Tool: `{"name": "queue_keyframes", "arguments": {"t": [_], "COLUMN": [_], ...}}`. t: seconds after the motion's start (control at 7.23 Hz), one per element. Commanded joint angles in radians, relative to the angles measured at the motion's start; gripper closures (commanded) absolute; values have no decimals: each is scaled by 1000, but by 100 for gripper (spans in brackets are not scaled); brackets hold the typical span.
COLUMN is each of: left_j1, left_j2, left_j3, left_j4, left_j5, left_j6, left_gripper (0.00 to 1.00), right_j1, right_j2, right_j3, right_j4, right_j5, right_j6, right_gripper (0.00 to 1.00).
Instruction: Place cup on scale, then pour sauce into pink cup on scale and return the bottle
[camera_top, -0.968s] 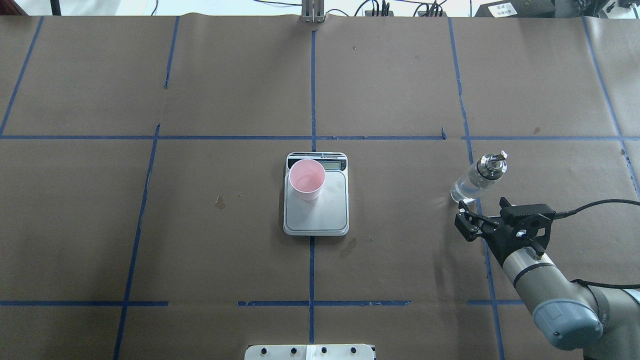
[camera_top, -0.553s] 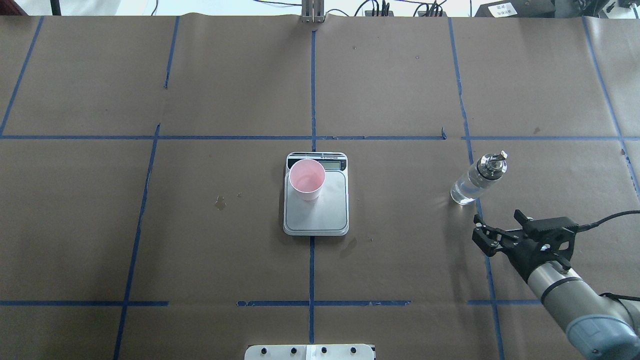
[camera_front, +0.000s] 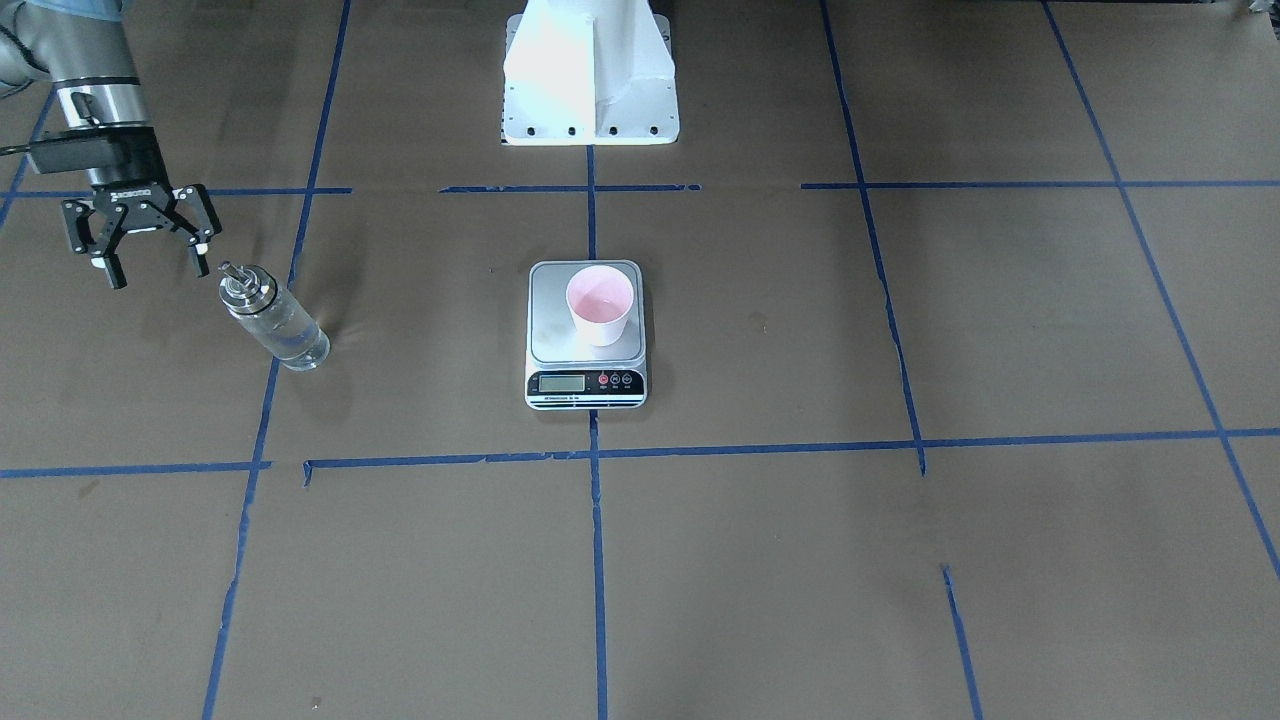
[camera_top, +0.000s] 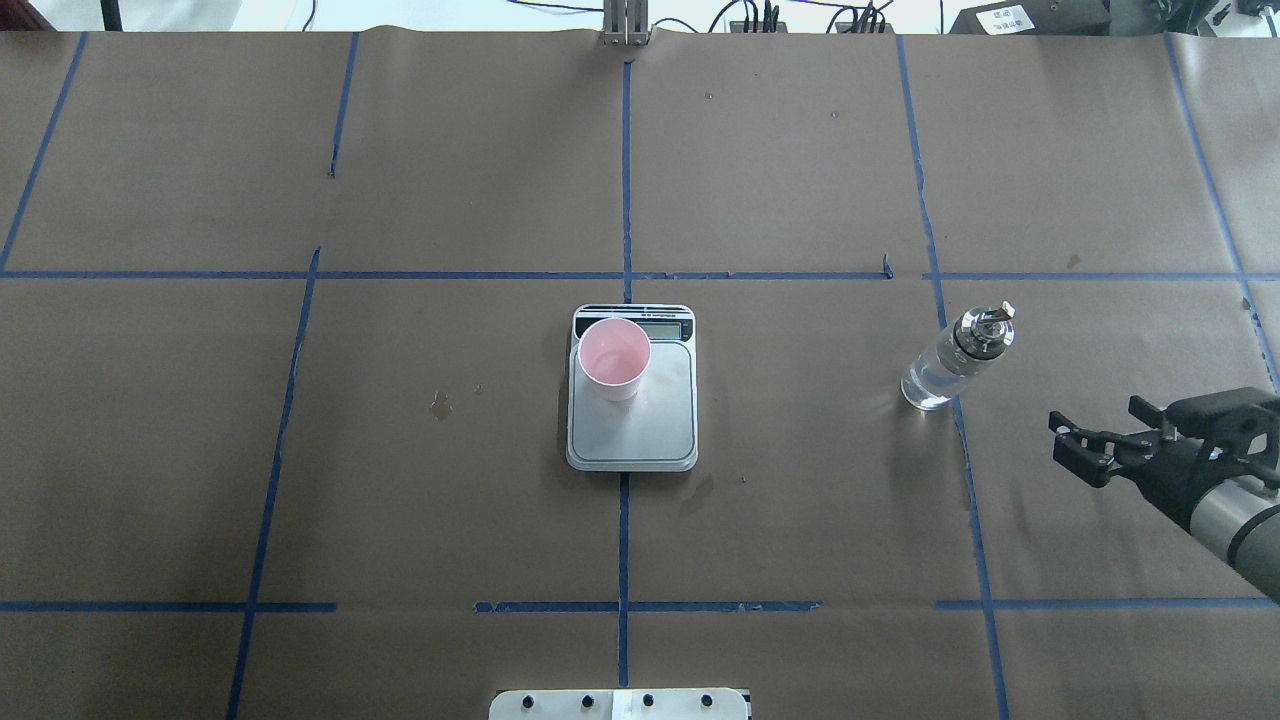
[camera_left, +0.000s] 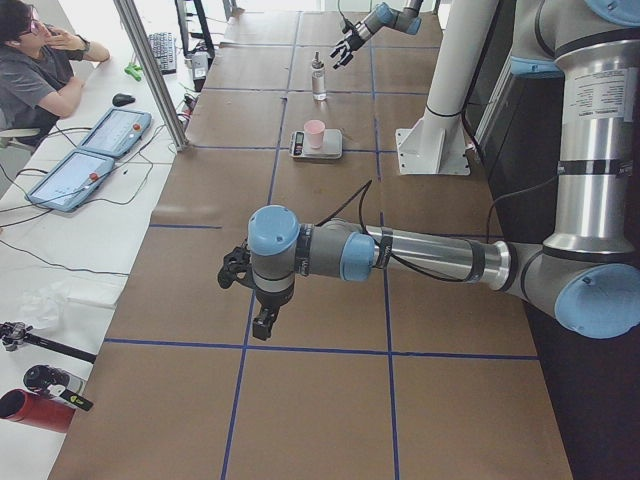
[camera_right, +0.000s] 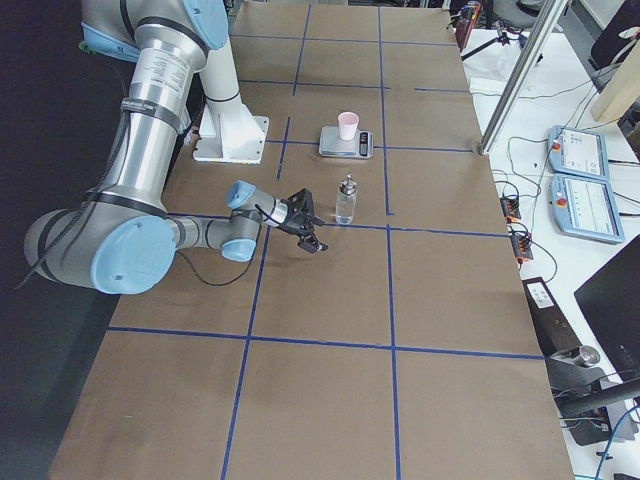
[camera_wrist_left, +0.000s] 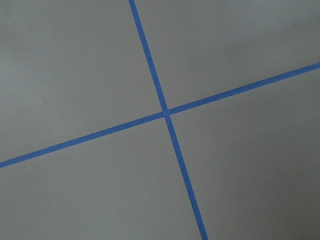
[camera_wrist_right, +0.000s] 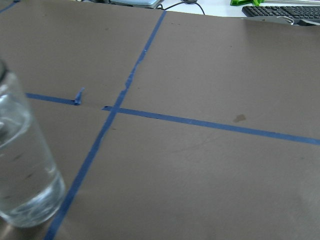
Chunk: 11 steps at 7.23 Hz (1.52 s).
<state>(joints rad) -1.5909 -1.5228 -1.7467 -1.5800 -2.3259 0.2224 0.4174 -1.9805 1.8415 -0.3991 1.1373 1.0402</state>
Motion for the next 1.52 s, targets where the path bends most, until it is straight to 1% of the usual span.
{"name": "queue_keyframes", "arguments": {"t": [0.0, 0.14, 0.28, 0.42, 0.55, 0.69, 0.83, 0.97, 1.25, 1.38], "left_j1": [-1, -1, -1, -3, -3, -3, -3, -3, -3, -3], "left_j2": [3, 3, 6, 10, 33, 39, 52, 52, 47, 46], "left_j3": [3, 12, 33, 44, 56, 58, 55, 56, 56, 55], "left_j4": [0, 2, 3, 6, 5, 8, 9, 9, 8, 6], "left_j5": [-1, -3, -16, -21, -23, -23, -21, -21, -21, -18], "left_j6": [0, -5, -6, -8, -6, -6, -8, -8, -6, -5], "left_gripper": [0, 0, 0, 0, 0, 0, 0, 0, 0, 0], "right_j1": [441, 636, 814, 928, 999, 1062, 1133, 1146, 1190, 1230], "right_j2": [81, 165, 269, 343, 401, 457, 500, 505, 496, 505], "right_j3": [-123, -246, -398, -500, -530, -530, -530, -528, -528, -519], "right_j4": [6, -3, -45, -140, -305, -471, -660, -779, -858, -926], "right_j5": [465, 695, 905, 1020, 1035, 1073, 1167, 1167, 1182, 1182], "right_j6": [-309, -380, -472, -597, -727, -867, -985, -1090, -1121, -1121], "right_gripper": [0, 0, 0, 0, 0, 0, 0, 0, 0, 0]}}
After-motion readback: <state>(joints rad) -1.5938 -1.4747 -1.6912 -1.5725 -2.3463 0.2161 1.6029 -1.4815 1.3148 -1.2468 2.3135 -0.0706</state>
